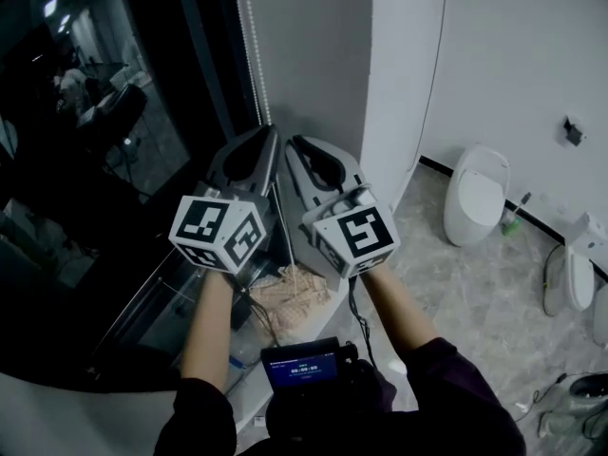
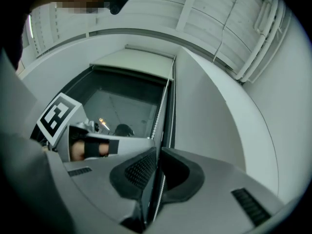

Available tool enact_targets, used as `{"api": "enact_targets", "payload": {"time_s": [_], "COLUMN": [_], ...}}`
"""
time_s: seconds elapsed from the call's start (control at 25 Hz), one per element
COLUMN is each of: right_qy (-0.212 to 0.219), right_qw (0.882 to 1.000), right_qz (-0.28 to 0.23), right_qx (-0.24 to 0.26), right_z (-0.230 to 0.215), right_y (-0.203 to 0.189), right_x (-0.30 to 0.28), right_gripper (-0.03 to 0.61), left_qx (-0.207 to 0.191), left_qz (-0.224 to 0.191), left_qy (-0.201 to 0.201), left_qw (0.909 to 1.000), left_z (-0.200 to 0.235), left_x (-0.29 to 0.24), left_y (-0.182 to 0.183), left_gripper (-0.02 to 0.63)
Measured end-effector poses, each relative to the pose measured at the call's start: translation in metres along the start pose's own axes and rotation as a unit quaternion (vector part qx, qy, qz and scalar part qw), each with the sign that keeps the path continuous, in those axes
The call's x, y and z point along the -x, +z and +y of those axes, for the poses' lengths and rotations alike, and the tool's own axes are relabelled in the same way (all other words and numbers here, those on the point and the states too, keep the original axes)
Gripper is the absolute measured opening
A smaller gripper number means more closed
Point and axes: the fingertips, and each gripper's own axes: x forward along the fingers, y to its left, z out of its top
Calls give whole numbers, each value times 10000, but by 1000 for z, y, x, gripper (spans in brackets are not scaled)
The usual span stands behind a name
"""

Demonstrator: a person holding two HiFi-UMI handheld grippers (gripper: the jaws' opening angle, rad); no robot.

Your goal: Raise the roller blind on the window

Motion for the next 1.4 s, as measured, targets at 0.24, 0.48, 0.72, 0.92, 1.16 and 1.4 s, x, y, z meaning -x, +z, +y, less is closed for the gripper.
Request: {"api": "enact_targets", "payload": {"time_s": [0.24, 0.48, 0.72, 0.92, 1.16, 1.4], "right_qy": [-13, -35, 22, 57, 142, 71], "right_qw": [9997, 10000, 10000, 10000, 9999, 10000], "right_qz": [220, -6, 17, -68, -64, -11], "right_qx": [-129, -21, -32, -4, 51, 66], "right_z": [-9, -11, -13, -13, -8, -2], "right_y": [-18, -5, -1, -1, 6, 8], "right_x": [6, -2, 1, 1, 2, 7], "right_gripper": [17, 17, 17, 17, 17, 16], "left_qx": [301, 295, 504, 473, 549, 828], "left_qz": [355, 444, 741, 861, 1164, 1097], "left_qy": [1, 18, 125, 136, 155, 101], "left_qw": [9989, 9986, 9959, 9951, 9916, 9905], "left_z": [-5, -8, -11, -14, -19, -24], "left_x": [2, 5, 9, 10, 13, 26], "left_y": [-52, -67, -100, -113, -143, -144], "left_gripper": [17, 14, 12, 12, 12, 12]}}
